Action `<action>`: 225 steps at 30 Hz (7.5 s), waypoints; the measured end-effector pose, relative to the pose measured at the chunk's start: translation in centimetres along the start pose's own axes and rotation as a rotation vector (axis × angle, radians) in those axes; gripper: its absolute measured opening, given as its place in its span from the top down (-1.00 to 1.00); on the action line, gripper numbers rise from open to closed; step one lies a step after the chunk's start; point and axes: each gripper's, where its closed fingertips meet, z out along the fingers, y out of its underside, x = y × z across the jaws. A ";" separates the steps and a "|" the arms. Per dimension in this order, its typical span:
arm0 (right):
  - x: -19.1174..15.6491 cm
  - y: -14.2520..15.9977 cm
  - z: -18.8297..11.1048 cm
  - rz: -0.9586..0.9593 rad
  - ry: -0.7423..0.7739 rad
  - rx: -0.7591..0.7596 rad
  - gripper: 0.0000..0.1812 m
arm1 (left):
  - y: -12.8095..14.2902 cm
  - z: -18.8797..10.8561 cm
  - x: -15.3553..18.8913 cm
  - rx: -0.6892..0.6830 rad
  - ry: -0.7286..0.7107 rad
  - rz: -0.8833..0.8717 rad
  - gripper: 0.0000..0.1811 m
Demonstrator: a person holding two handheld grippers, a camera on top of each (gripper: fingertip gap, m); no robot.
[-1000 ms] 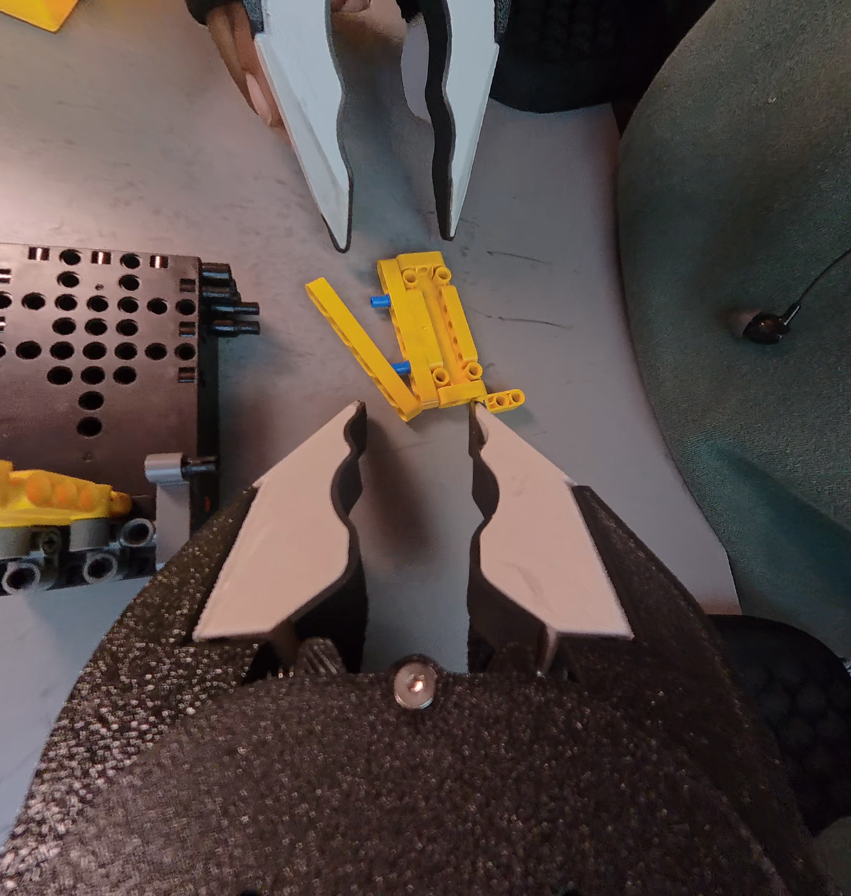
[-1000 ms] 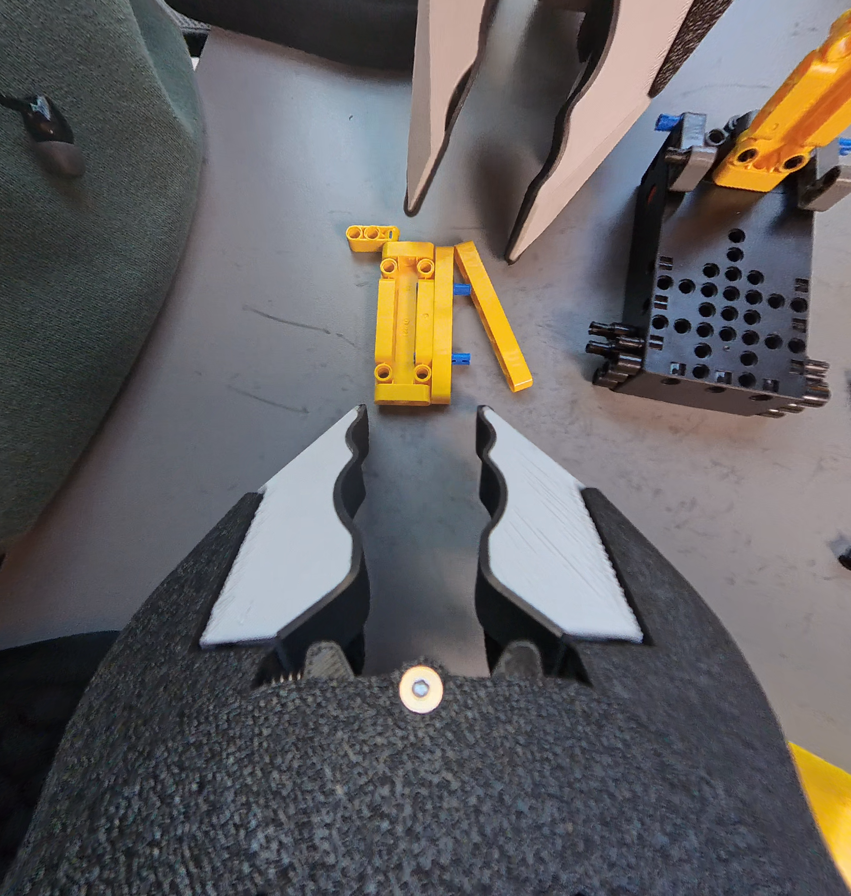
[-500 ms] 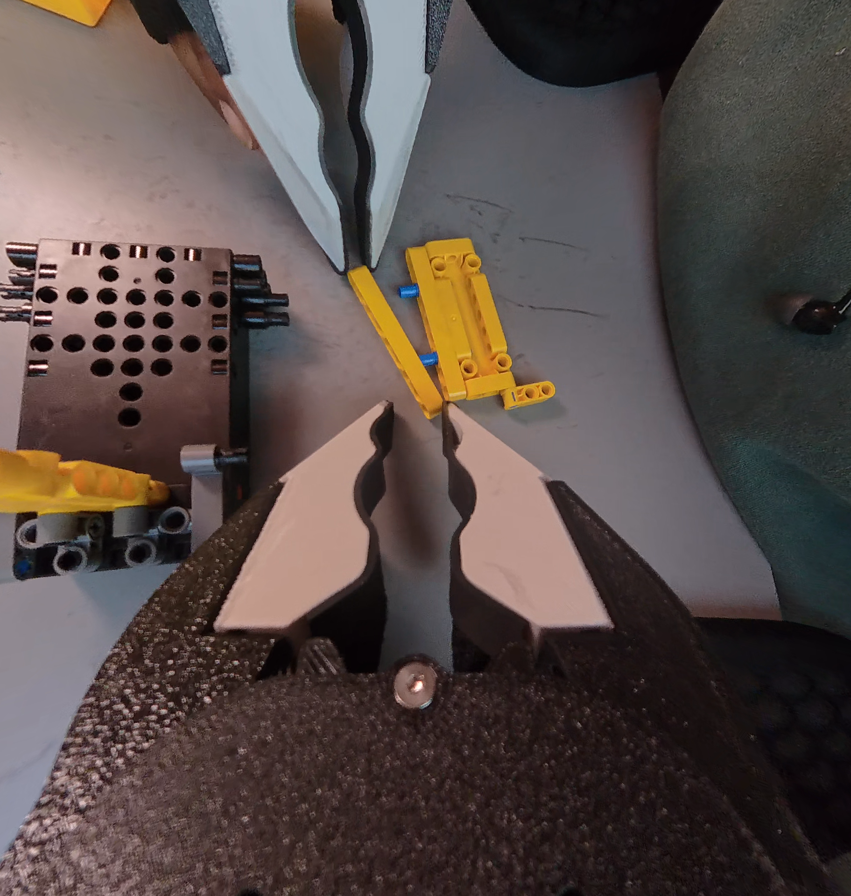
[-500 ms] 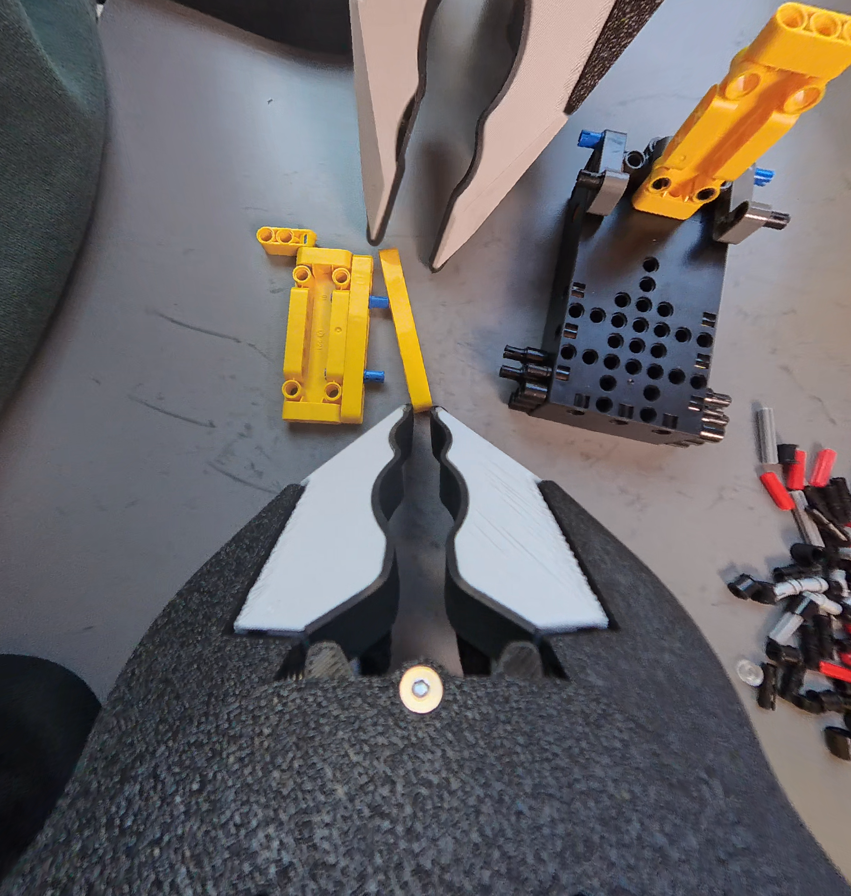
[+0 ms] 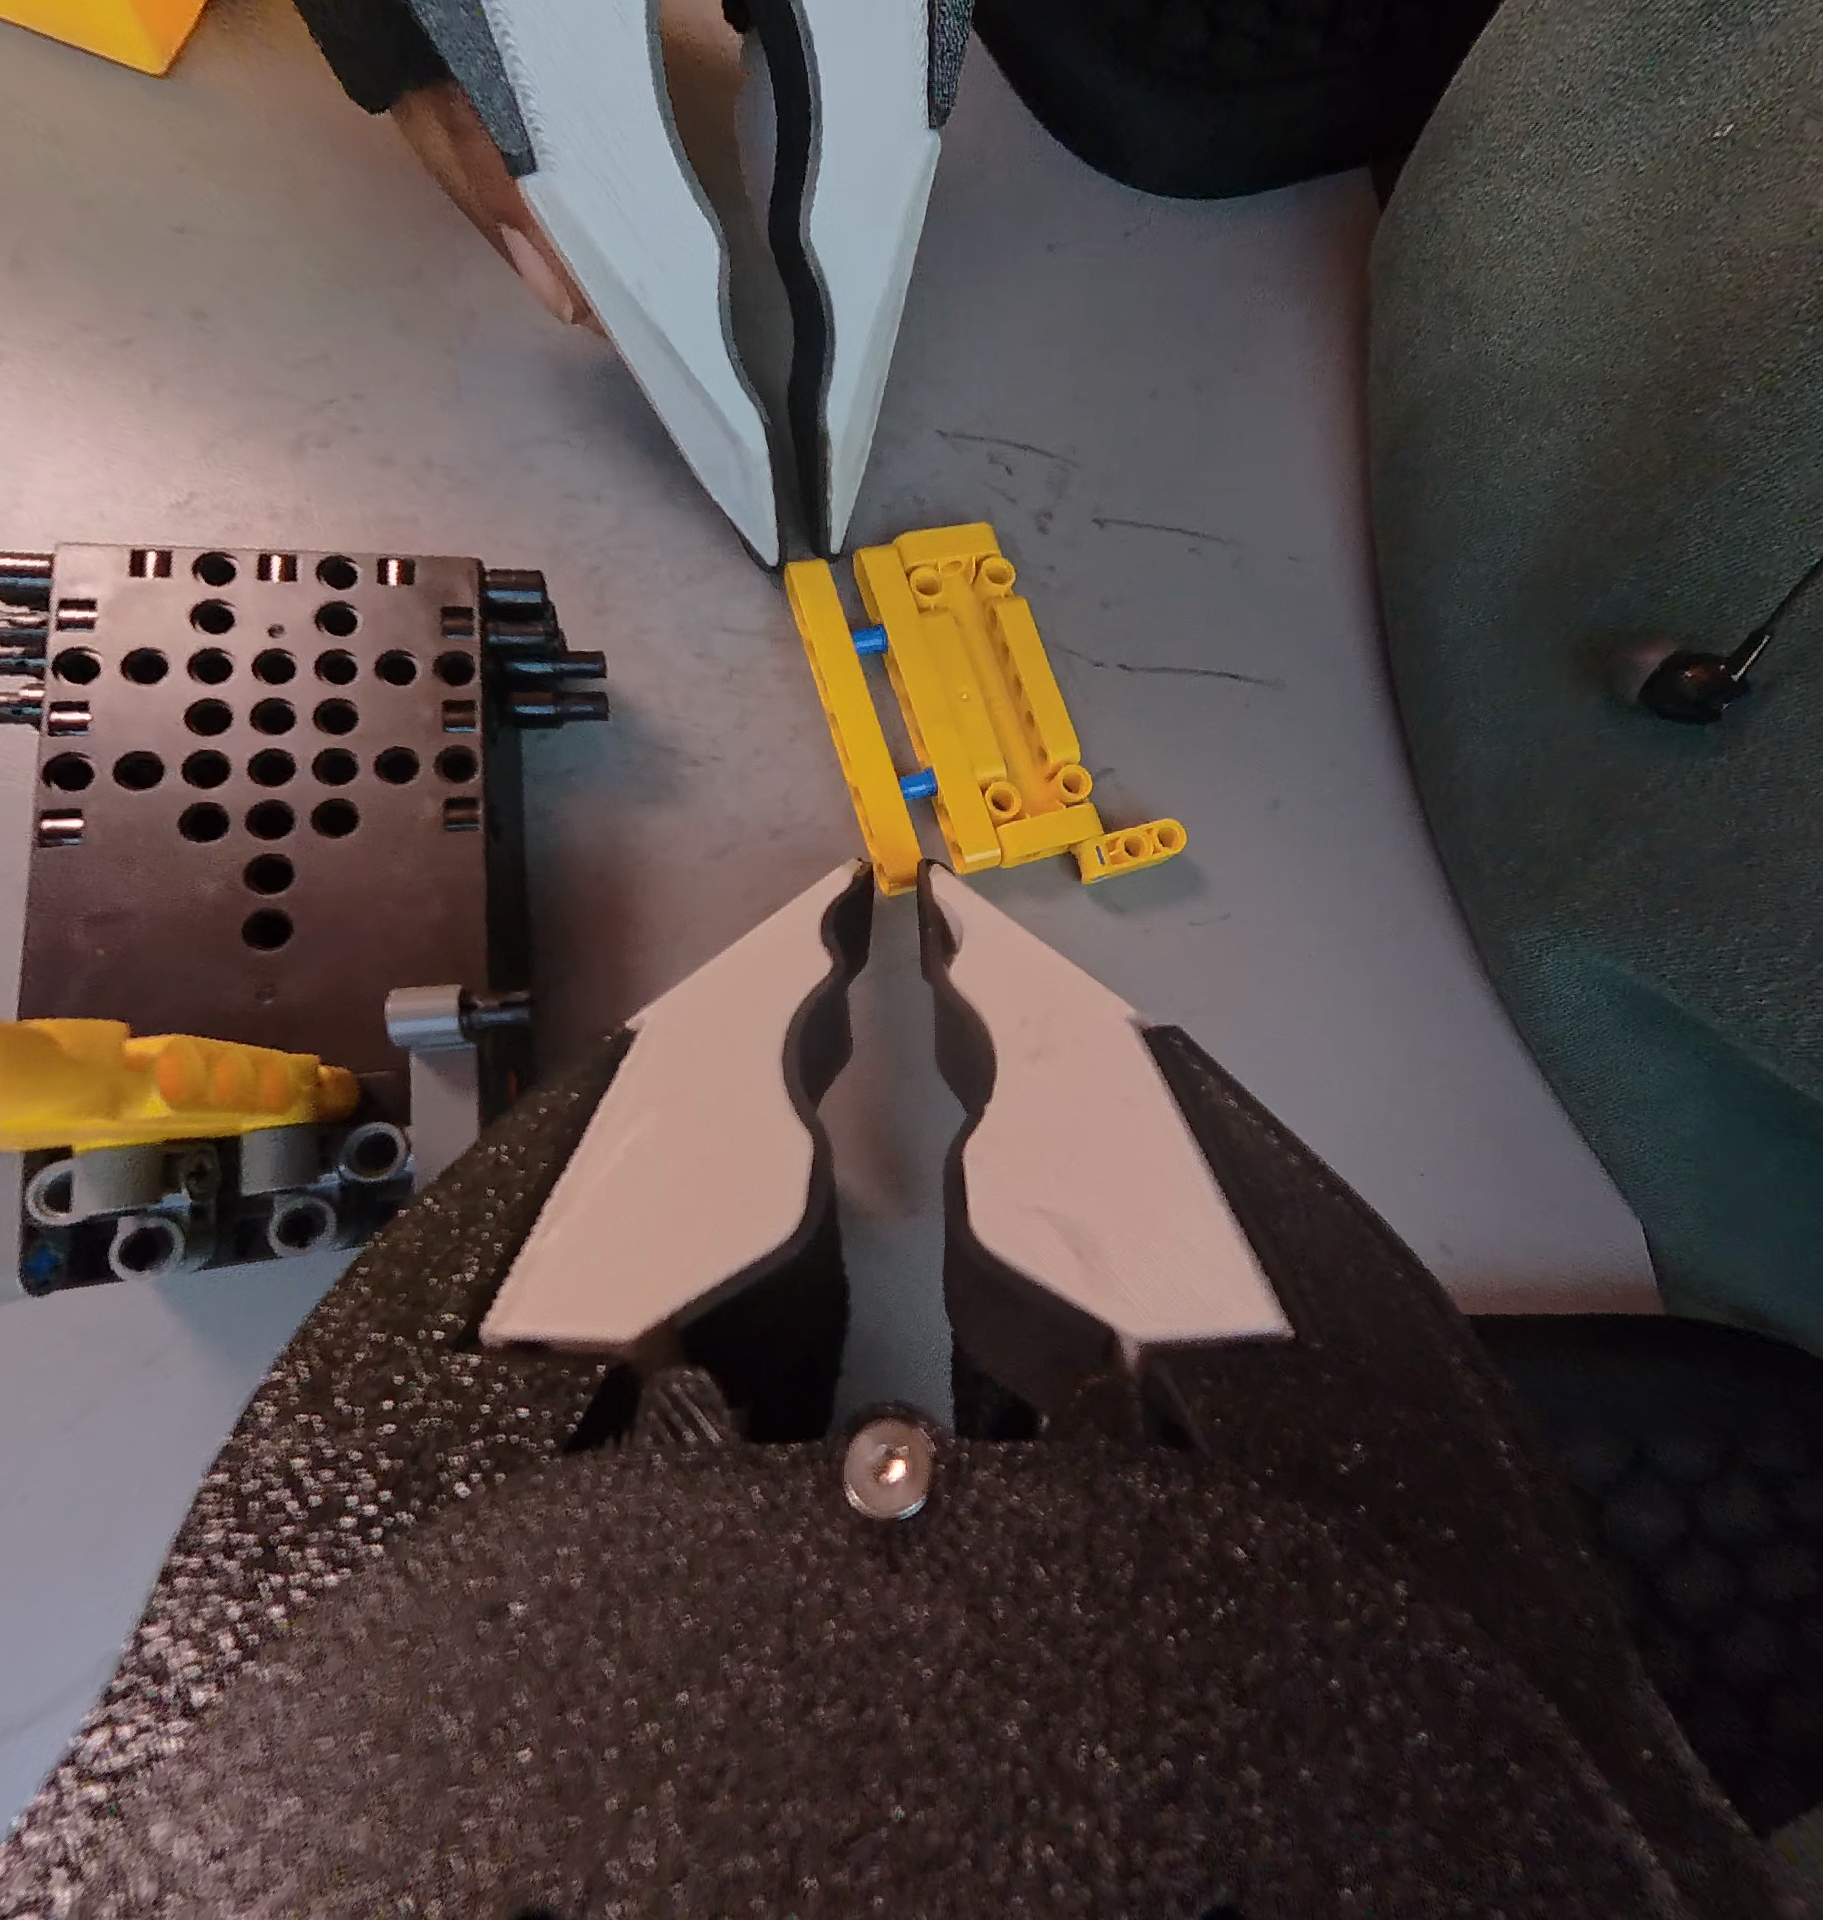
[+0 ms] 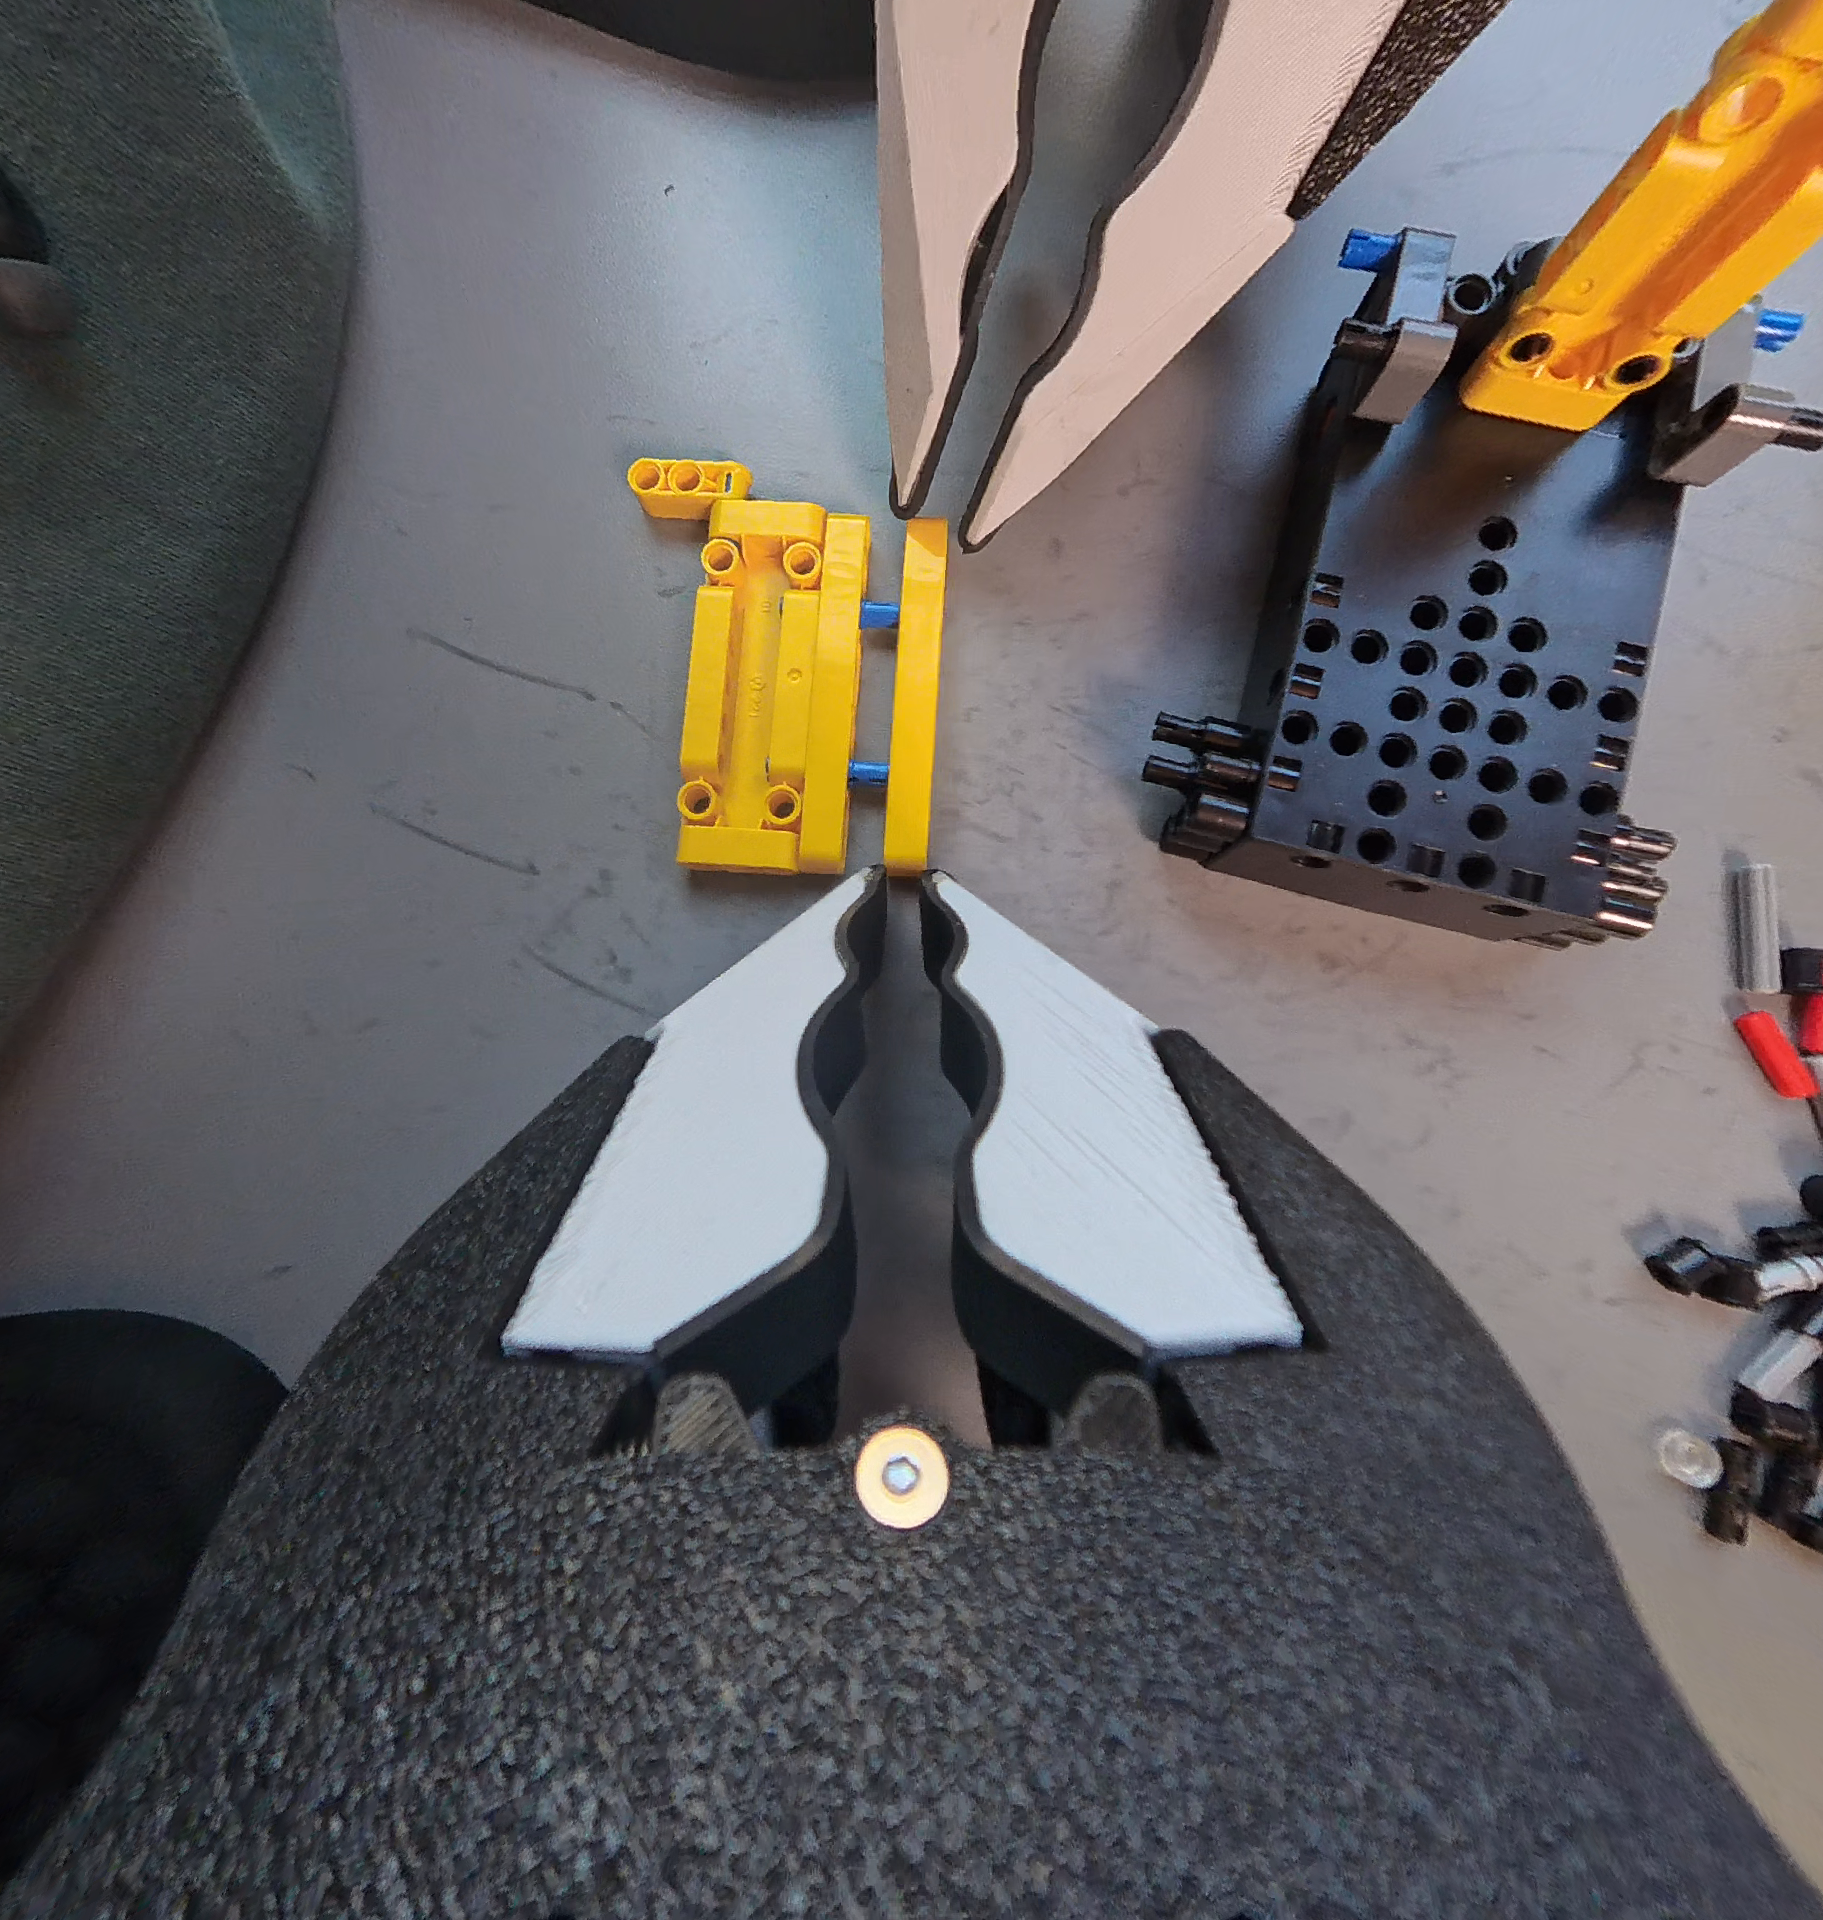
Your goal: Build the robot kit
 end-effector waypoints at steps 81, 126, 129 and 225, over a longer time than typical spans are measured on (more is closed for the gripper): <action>-3.0 -1.6 -2.6 -0.117 0.331 0.167 0.77 | -2.3 -0.2 6.1 0.024 -0.168 -0.115 0.93; -4.7 -5.9 -0.6 0.139 0.140 0.141 0.92 | -1.1 1.2 4.2 -0.018 -0.337 0.022 0.92; -4.5 -6.0 -0.5 0.132 0.145 0.127 0.92 | -1.2 1.2 4.2 -0.018 -0.344 0.031 0.92; -4.7 -5.6 -0.3 0.124 0.085 -0.134 0.92 | -2.0 1.2 4.0 0.042 -0.282 -0.001 0.92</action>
